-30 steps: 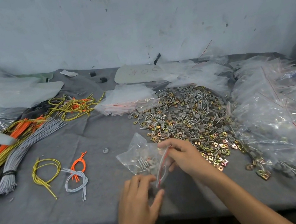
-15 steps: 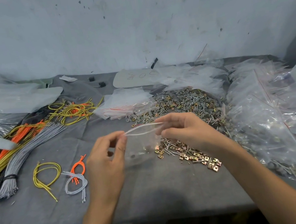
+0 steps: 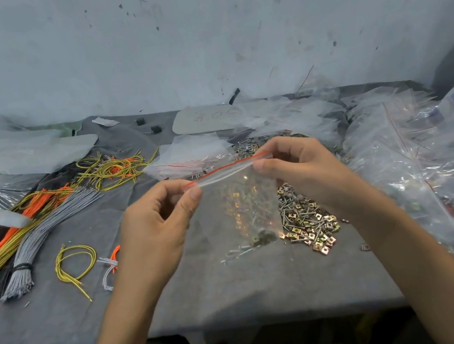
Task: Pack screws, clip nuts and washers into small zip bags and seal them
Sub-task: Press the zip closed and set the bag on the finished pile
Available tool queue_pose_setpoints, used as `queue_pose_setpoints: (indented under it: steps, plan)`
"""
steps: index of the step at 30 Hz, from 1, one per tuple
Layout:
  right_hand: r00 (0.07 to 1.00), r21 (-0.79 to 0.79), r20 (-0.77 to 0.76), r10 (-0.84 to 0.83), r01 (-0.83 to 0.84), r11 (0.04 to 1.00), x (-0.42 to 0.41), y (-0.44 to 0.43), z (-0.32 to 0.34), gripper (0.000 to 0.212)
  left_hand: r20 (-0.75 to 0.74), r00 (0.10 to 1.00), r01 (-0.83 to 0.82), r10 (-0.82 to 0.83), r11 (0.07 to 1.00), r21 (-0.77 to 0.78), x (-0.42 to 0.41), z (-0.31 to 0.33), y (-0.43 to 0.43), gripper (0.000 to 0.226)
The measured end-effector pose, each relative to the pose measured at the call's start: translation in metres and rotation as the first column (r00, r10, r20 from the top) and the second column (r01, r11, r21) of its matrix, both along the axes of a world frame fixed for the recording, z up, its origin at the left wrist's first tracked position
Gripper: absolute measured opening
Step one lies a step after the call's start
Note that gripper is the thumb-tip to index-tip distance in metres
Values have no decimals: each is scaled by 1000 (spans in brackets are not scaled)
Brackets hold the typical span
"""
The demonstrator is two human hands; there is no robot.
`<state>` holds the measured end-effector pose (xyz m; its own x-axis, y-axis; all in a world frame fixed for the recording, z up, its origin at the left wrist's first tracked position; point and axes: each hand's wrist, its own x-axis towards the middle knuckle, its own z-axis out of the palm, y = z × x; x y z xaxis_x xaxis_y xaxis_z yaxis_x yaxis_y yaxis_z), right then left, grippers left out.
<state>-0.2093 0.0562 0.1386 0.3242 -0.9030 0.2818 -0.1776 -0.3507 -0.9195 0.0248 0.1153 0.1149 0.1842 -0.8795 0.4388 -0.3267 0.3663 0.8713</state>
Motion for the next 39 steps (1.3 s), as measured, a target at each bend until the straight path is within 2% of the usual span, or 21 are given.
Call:
queue_pose_setpoints:
  steps: [4, 8, 12, 15, 22, 25, 32, 39]
  plan:
    - [999, -18, -33, 18, -18, 1000, -8, 4, 6, 13, 57, 998, 33, -29, 998, -61, -6, 6, 5, 15]
    - [980, -51, -192, 48, -59, 997, -9, 11, 13, 13, 187, 982, 34, -22, 998, -62, -8, 6, 4, 9]
    - [915, -204, -403, 15, -106, 973, 7, 23, 19, 12, 237, 971, 35, -23, 998, -46, -11, 0, 5, 6]
    - [886, -318, -464, -17, -148, 936, 21, 33, 23, 7, 238, 970, 63, -47, 996, -62, -12, -3, 8, 9]
    - [851, -442, -509, -129, -130, 887, 30, 43, 29, 8, 224, 971, 101, -78, 991, -90, -15, 2, 15, 11]
    - [850, -512, -493, -188, -108, 852, 31, 46, 31, 6, 173, 978, 136, -118, 987, -90, -16, 5, 18, 9]
    - [889, -572, -404, -215, -61, 818, 32, 49, 29, 6, 118, 975, 198, -186, 975, -99, -17, 13, 22, 3]
    - [868, -577, -370, -332, 65, 814, 10, 45, 25, 5, 91, 988, 134, -124, 984, -117, -4, 13, 20, 12]
